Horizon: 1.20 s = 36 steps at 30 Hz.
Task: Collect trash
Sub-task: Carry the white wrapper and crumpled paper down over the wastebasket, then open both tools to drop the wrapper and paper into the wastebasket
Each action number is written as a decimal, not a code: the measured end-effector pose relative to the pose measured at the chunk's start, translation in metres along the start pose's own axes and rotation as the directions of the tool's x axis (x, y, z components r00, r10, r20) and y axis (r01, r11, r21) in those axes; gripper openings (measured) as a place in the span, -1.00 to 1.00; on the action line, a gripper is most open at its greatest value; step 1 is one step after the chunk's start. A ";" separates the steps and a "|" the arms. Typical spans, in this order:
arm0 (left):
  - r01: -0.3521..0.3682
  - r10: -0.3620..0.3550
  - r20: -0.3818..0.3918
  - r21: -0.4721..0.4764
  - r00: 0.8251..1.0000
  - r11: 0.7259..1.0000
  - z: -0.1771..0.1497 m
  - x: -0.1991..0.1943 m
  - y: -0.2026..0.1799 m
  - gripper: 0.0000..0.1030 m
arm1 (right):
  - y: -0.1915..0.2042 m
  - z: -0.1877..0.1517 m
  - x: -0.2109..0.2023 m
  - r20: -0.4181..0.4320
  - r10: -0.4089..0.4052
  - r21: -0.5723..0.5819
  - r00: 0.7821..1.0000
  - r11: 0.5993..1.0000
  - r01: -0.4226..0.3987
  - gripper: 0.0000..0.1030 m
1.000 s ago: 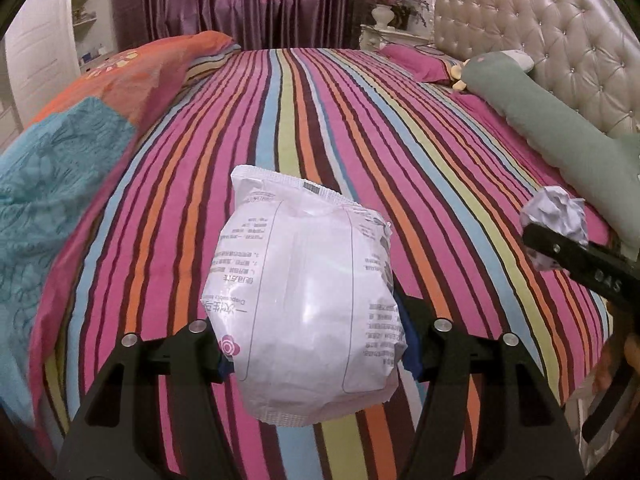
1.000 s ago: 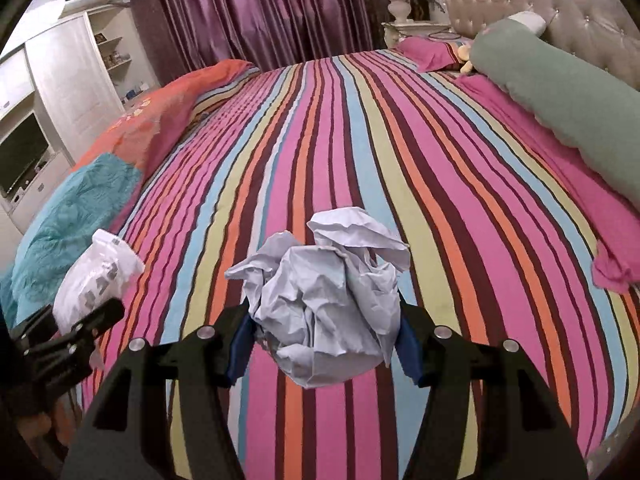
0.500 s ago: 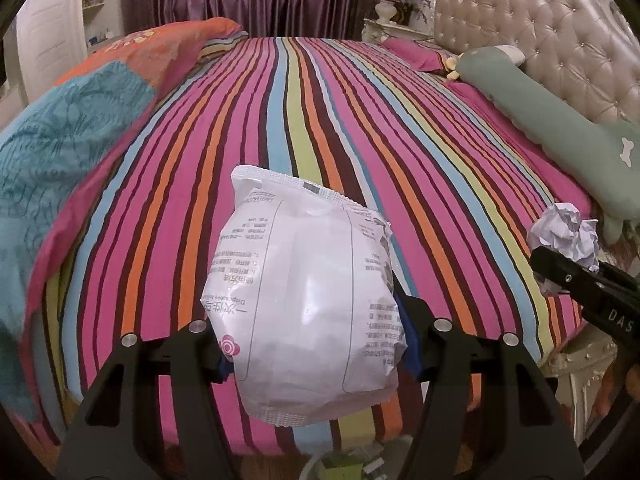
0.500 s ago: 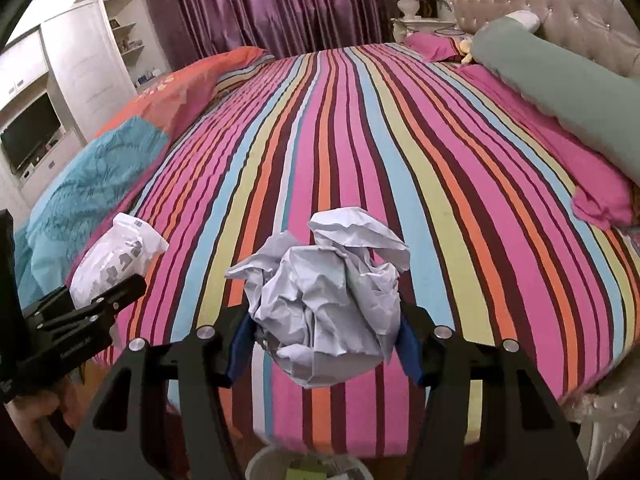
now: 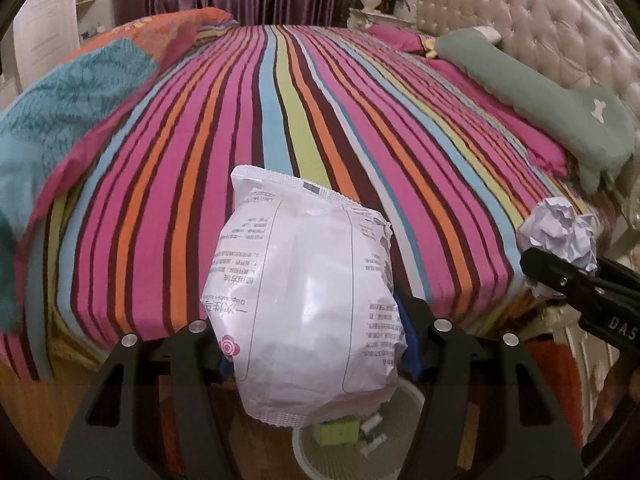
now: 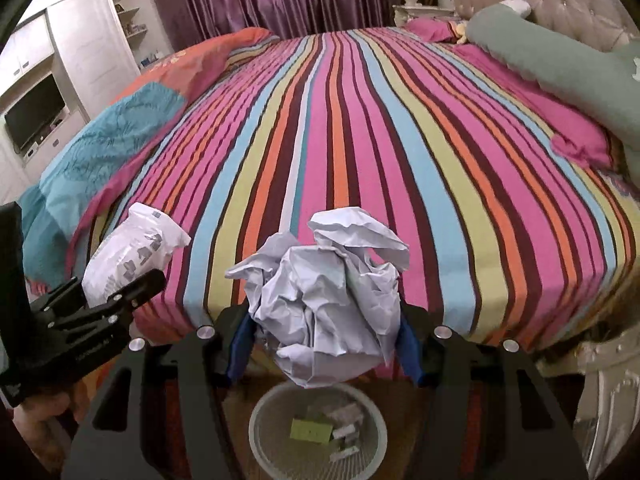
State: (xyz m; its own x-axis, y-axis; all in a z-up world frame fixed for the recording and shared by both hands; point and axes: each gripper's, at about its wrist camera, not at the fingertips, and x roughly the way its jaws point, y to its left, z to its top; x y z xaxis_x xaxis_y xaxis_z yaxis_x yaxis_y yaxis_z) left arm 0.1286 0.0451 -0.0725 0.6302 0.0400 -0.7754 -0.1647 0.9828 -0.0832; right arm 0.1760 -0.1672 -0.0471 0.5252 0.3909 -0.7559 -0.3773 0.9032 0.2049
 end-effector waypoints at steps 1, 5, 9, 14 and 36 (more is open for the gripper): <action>0.003 -0.003 -0.011 0.000 1.000 1.000 -0.010 0.000 -0.001 0.17 | 0.000 -0.009 0.000 -0.013 0.003 0.006 1.000 1.000 -0.003 0.10; 0.008 -0.007 -0.070 0.018 0.997 1.000 -0.050 0.006 -0.007 0.17 | 0.000 -0.042 0.010 -0.077 0.003 0.033 0.997 0.999 -0.001 0.10; 0.010 -0.008 -0.164 0.016 0.986 1.000 -0.088 0.027 -0.011 0.17 | 0.001 -0.078 0.029 -0.173 0.004 0.051 0.985 0.999 0.005 0.10; -0.002 -0.002 -0.292 -0.011 0.956 1.000 -0.122 0.061 -0.010 0.17 | -0.009 -0.112 0.059 -0.308 0.024 0.105 0.951 0.994 0.009 0.10; -0.002 -0.057 -0.664 -0.088 0.746 0.996 -0.201 0.171 -0.023 0.18 | -0.032 -0.175 0.169 -0.630 0.072 0.257 0.773 0.959 0.120 0.10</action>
State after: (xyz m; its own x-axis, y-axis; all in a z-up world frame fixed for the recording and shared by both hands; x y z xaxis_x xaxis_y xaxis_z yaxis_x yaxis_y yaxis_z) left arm 0.0869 -0.0065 -0.3290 -0.0246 -0.1461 -0.9890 -0.2326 0.9629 -0.1365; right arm 0.1431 -0.1612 -0.2899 -0.1015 0.2557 -0.9614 -0.1023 0.9586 0.2657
